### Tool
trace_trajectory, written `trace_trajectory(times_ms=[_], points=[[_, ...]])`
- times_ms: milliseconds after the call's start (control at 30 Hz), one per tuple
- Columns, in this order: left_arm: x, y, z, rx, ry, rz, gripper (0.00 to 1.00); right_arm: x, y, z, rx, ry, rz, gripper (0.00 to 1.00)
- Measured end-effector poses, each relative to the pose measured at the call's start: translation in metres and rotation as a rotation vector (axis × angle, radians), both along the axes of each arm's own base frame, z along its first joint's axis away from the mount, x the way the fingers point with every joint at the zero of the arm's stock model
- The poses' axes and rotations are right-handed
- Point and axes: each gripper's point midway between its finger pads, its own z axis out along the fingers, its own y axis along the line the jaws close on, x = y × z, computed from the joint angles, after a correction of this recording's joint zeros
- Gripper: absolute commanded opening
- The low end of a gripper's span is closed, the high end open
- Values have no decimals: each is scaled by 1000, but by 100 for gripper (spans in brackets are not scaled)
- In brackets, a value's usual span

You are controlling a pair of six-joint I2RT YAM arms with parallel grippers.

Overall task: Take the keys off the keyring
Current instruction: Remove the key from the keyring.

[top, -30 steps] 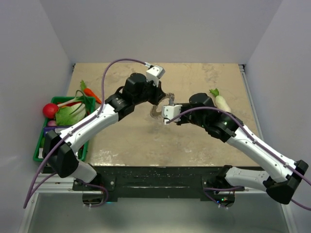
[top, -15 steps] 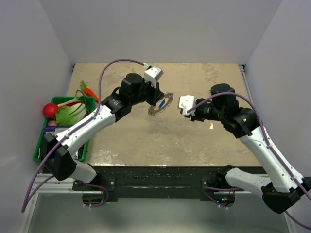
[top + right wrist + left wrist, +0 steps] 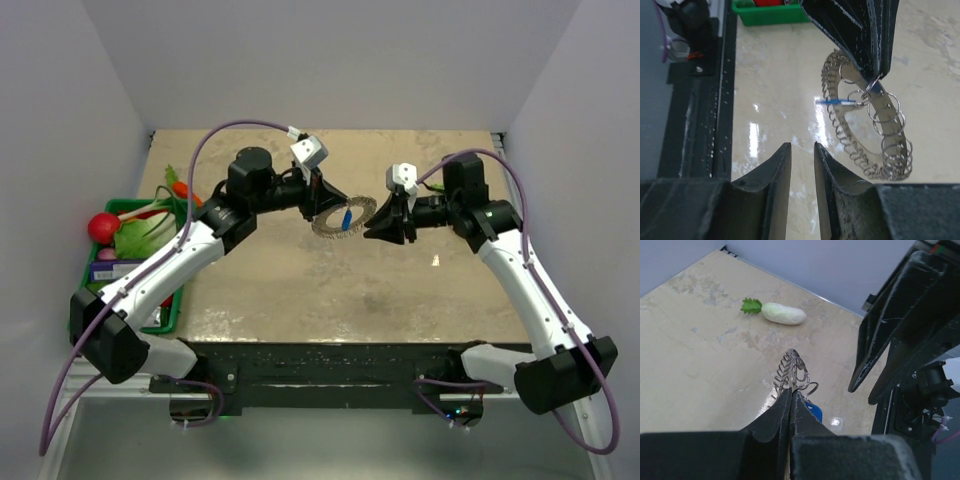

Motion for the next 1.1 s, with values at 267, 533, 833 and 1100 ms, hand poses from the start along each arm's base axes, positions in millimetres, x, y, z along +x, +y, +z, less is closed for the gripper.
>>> trace_trajectory(times_ms=[267,533,833,1100], points=[[-12,-4,11,-37,-13,-77,0,-4,12,10,136,77,16,40],[-22,-7,19,-73,-2,-138,0,5,15,30,207,44,-34,40],[-28,-8,25,-100,-2,-184,0,18,18,26,212,71,-79,40],[-31,-9,31,-121,2,-205,0,16,22,29,220,70,-70,40]])
